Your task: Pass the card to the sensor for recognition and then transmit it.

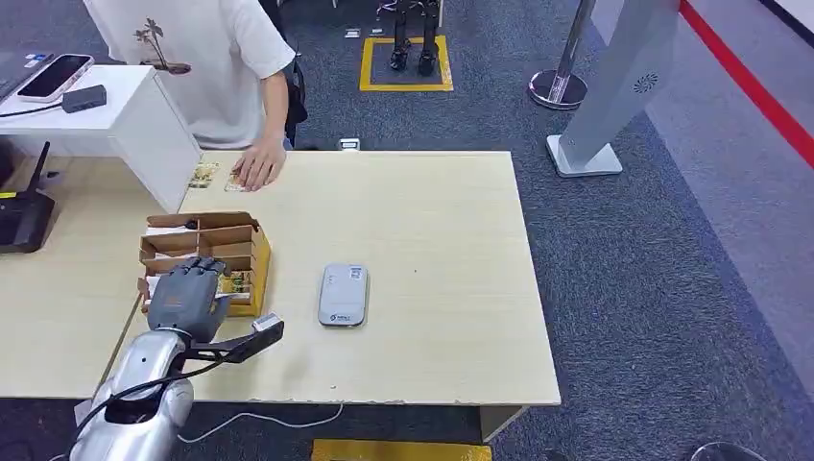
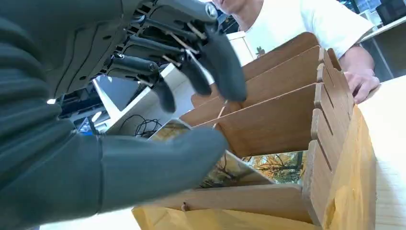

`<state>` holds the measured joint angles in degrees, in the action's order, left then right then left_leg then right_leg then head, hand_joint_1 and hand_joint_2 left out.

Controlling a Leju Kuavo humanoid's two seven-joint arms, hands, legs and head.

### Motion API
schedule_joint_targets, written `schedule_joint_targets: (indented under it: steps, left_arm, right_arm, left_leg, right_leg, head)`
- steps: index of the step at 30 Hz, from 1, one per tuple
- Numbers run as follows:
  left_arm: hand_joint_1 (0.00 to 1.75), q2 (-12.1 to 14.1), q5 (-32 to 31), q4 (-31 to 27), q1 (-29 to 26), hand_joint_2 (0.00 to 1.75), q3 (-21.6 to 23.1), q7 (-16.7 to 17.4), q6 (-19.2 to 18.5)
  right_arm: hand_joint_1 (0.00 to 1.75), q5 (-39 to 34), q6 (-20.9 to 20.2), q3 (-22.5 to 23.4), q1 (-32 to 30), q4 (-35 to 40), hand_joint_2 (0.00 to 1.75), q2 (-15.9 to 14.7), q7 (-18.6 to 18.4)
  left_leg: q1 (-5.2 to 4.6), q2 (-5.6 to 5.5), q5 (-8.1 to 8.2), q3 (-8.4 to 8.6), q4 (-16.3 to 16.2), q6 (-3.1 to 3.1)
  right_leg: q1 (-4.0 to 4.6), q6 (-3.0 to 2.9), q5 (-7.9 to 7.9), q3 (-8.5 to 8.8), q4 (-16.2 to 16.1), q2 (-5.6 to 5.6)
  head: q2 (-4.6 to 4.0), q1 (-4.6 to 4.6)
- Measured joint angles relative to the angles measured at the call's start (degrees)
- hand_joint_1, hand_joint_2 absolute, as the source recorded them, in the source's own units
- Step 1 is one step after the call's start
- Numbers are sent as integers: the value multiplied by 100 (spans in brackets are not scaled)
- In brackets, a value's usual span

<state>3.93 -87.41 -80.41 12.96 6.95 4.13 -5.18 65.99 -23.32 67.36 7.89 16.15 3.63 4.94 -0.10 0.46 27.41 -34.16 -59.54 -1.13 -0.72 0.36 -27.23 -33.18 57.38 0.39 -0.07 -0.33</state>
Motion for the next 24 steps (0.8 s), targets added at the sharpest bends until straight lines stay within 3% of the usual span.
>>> schedule_joint_targets:
  steps: [4,5,9,12,15,16,24]
  left_arm:
    - [103,0,11,0,4,175,0,7,-20]
    - [119,0,15,0,5,175,2,7,-26]
    - [115,0,35,0,12,175,2,11,-68]
    - [91,0,61,0,21,175,2,13,-74]
    - [112,0,85,0,23,175,2,18,-83]
    - [140,0,98,0,24,175,2,22,-83]
    - [140,0,168,0,29,175,2,74,-81]
  right_arm:
    - [0,0,0,0,1,2,175,0,0]
    - [0,0,0,0,1,0,175,0,-2]
    - [0,2,0,-2,0,2,175,0,-9]
    - [0,2,0,-2,0,2,175,0,-9]
    - [0,2,0,0,0,2,175,0,-9]
    - [0,2,0,-2,0,2,175,0,-9]
    - [0,2,0,-2,-1,2,175,0,-9]
  left_leg:
    - [0,0,0,0,0,0]
    - [0,0,0,0,0,0]
    - [0,0,0,0,0,0]
    - [0,0,0,0,0,0]
    - [0,0,0,0,0,0]
    - [0,0,0,0,0,0]
    - [0,0,0,0,0,0]
  right_leg:
    - [0,0,0,0,0,0]
    - [0,0,0,0,0,0]
    - [0,0,0,0,0,0]
    - [0,0,0,0,0,0]
    - [0,0,0,0,0,0]
    - [0,0,0,0,0,0]
    - [0,0,0,0,0,0]
  head:
    - [0,0]
    - [0,0]
    - [0,0]
    - [0,0]
    - [0,0]
    - [0,0]
    - [0,0]
